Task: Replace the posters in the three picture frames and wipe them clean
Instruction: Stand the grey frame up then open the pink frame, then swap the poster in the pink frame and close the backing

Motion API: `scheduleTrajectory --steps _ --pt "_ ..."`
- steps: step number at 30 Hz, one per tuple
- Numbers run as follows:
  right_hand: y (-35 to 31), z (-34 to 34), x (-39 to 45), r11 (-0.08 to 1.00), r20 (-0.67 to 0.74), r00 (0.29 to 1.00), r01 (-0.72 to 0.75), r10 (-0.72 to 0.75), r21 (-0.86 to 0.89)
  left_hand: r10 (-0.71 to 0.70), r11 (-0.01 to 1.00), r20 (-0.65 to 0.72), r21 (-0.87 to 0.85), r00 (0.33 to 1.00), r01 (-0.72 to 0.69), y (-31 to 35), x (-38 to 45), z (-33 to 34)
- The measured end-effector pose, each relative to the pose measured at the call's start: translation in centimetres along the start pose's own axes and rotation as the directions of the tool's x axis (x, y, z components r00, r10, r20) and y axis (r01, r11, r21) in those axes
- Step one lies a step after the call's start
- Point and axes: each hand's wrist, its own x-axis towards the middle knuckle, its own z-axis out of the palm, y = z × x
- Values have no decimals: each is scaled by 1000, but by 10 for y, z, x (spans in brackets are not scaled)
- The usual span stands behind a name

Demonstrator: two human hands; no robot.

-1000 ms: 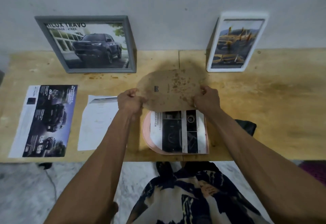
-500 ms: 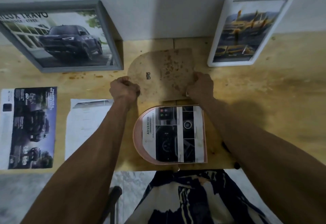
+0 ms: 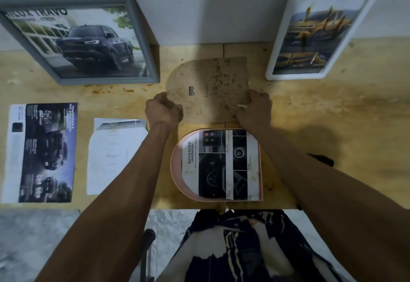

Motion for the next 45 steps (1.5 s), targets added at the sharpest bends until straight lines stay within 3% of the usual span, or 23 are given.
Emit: scheduleTrajectory --steps 3,6,9,14,20,26,32,45 --pt "9 1 -18 1000 -23 999 25 -25 12 78 981 68 175 995 -89 -14 -15 -18" --pt "18 5 -45 998 -52 998 37 -39 -46 216 853 90 467 972 -233 -39 -27 -37" --pt "27 7 -78 1000 -94 995 27 -29 -14 229 844 134 466 964 -265 -61 -54 -54" --pt "47 12 -129 999 -89 996 30 -33 -39 322 711 203 594 925 -378 -93 -97 -77" --pt "61 19 -167 994 -31 1000 -8 5 -110 319 599 237 700 918 -389 -121 -114 -86" --pt "70 29 -175 988 -13 999 27 -29 -151 318 605 251 688 914 -400 -122 -124 -83" --pt "72 33 -173 982 -19 999 36 -41 -186 203 738 157 624 967 -256 -118 -131 -75" --pt "73 36 -171 977 -21 999 26 -31 -211 127 783 120 597 985 -174 -110 -128 -73"
